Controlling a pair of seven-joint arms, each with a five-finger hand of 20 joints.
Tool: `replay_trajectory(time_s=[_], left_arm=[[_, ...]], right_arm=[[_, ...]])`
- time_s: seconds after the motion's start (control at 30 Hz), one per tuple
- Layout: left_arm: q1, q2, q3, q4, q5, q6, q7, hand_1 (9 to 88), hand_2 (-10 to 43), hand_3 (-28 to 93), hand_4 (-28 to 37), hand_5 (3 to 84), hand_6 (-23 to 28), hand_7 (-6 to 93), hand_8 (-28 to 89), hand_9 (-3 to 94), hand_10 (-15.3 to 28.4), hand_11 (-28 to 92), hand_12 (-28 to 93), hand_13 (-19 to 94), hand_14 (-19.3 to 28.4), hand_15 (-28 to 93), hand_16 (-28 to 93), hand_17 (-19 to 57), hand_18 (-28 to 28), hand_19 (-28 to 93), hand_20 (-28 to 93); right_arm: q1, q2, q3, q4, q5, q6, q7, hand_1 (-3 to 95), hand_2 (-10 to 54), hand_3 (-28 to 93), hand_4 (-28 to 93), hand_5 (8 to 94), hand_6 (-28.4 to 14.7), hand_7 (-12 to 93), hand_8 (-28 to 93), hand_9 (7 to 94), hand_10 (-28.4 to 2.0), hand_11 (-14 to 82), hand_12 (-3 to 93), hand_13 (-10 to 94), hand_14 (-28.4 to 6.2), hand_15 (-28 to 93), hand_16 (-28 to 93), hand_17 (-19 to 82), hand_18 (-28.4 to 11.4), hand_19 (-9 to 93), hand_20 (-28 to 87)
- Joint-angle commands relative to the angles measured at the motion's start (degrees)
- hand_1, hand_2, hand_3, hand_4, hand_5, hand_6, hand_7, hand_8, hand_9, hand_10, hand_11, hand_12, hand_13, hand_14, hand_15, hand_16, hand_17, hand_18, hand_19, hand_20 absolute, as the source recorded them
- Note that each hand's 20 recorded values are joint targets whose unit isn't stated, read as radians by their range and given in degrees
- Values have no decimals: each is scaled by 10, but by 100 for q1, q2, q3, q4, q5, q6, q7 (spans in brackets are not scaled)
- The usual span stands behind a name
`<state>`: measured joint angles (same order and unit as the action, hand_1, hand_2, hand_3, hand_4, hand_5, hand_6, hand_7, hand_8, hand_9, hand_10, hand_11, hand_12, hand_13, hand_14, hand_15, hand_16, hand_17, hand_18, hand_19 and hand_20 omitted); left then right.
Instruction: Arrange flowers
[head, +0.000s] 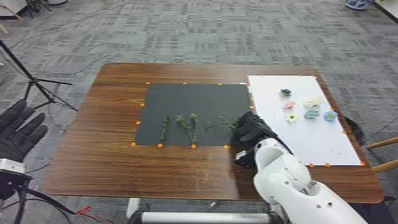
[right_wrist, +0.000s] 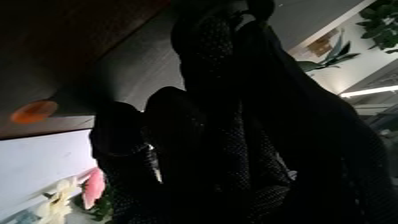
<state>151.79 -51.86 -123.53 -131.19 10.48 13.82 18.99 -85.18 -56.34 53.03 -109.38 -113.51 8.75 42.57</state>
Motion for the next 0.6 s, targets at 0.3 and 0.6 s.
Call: replay_trajectory(time_s=[0.3,0.6], left_arm=[[72,-30,5,-4,-27,-64,25,247,141,693,-276,359,76,80,-55,282,120,87,152,213,133,173,5,-36,110,139,119],[-2,-29,43,10,-31,-7,-16,247,140,693,-277,358,76,80,-55,283,120,88,152,213,133,173,5,-36,110,140,119]], right_arm=[[-106,54,-38,-207,496,1473,-1327,612,-95,697,-272,698,-8,504,136,937,-67,139,478,744,-104,678,491,410,-279,905,505],[-223,-109,113,-238,921,794,-760,604,-95,703,-265,693,-4,512,131,937,-66,137,480,742,-103,679,490,410,-278,902,508]])
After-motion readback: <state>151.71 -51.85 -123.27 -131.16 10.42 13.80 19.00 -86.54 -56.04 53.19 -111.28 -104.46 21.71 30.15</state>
